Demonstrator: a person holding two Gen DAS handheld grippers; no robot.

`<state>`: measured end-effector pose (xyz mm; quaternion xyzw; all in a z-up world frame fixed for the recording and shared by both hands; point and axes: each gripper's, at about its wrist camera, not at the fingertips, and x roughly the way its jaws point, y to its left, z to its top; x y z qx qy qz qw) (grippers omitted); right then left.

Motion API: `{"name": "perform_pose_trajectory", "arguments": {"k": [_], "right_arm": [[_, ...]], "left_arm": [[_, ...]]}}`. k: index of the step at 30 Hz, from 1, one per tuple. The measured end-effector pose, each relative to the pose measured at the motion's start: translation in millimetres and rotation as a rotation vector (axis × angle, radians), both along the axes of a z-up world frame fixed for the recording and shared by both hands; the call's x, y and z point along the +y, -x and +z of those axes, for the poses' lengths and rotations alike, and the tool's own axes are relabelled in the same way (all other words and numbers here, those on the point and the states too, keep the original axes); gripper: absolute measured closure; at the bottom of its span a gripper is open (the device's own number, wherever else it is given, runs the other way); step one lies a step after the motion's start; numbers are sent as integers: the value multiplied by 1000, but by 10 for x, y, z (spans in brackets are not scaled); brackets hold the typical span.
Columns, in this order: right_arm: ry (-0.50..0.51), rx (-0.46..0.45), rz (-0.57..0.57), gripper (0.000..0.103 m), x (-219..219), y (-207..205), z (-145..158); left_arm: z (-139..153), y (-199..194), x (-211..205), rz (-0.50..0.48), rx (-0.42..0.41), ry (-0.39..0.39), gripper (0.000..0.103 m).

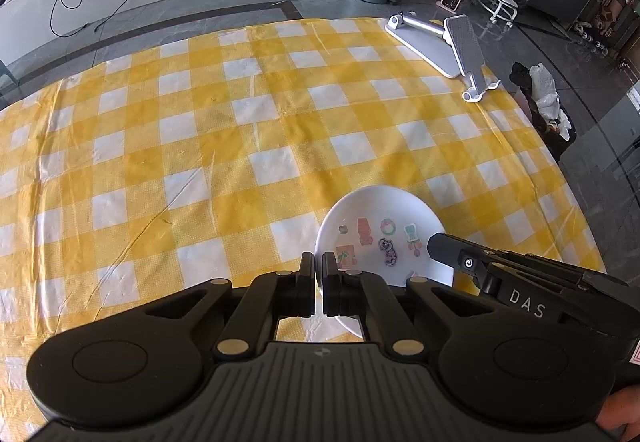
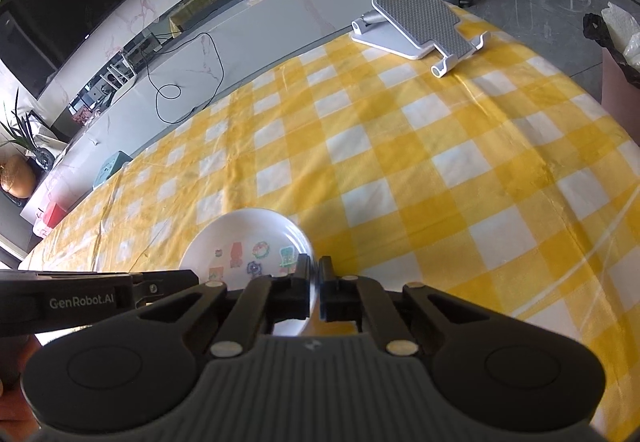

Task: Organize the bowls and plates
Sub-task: 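Carry the white bowl onto the Fruity plate and open the left gripper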

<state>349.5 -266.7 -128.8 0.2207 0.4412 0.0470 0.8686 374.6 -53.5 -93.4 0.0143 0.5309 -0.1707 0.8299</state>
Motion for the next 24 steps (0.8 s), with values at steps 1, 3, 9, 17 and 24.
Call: {"name": "perform_pose_trajectory", "arguments": {"k": [1,3,9,17,24], "right_arm": [[-3,-7,1,103,-7,46,25],[-9,-23,4,103,-12,143,90],[-61,-67,5,103,-50,523,324],[-108,-125,-60,102,-155,1326,493],[-115,-150,-100,101,-310,1963,568]], "left_arm": [[37,49,-5,2,-6,-4,100],[122,152,-13,10,-14,-11,100],[397,576,-23,56,-38,-18,100],[606,1330,-90,80,-78,28,100],[640,1968,-215,92,-134,75,100]]}}
